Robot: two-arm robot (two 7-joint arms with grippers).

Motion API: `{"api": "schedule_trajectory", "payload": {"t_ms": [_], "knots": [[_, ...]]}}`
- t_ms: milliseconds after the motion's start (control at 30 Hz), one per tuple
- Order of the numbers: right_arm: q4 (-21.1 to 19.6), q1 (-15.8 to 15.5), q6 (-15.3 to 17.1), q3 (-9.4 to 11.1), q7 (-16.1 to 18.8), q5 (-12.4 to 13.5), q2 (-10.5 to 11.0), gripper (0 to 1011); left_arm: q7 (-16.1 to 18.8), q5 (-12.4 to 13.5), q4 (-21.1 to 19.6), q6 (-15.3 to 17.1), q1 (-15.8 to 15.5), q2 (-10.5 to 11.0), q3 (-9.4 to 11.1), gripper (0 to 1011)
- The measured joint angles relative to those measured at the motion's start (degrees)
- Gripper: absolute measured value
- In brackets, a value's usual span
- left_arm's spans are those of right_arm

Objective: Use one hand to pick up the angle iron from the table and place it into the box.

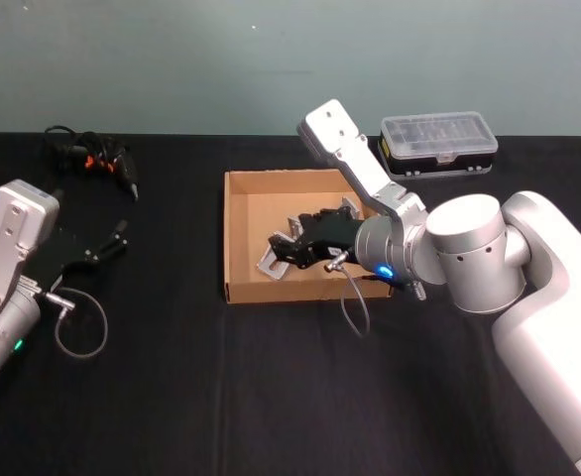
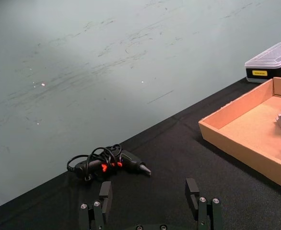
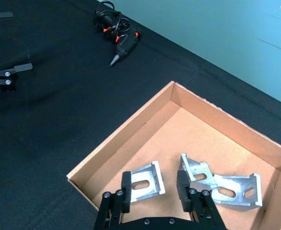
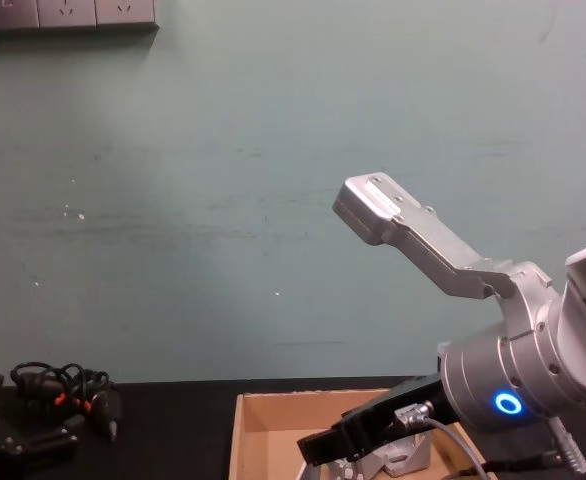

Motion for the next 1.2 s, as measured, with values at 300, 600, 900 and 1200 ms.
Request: {"api": "schedule_trajectory", "payload": {"t_ms": [300,600,900,1200], "knots": [[-0.10,-0.07,0.04,0.06,0.02,0.03,0.04,854,0.00,0.00,0.00,0.00,0.00,0.00,0.00,1000],[-5.00,-2.71,-0.19,2.20,1.32,2.43,3.10,1003,0.00,0.00,0.00,0.00,0.00,0.00,0.00,1000],[-11.50,-7.31,-2.06,5.83,0.70,5.19,6.82,1003,0.00,0.00,0.00,0.00,0.00,0.00,0.00,1000],[-15.19,-14.72,-12.01,8.02,-4.98,5.00,8.19,1003,0.00,0.00,0.00,0.00,0.00,0.00,0.00,1000]]}}
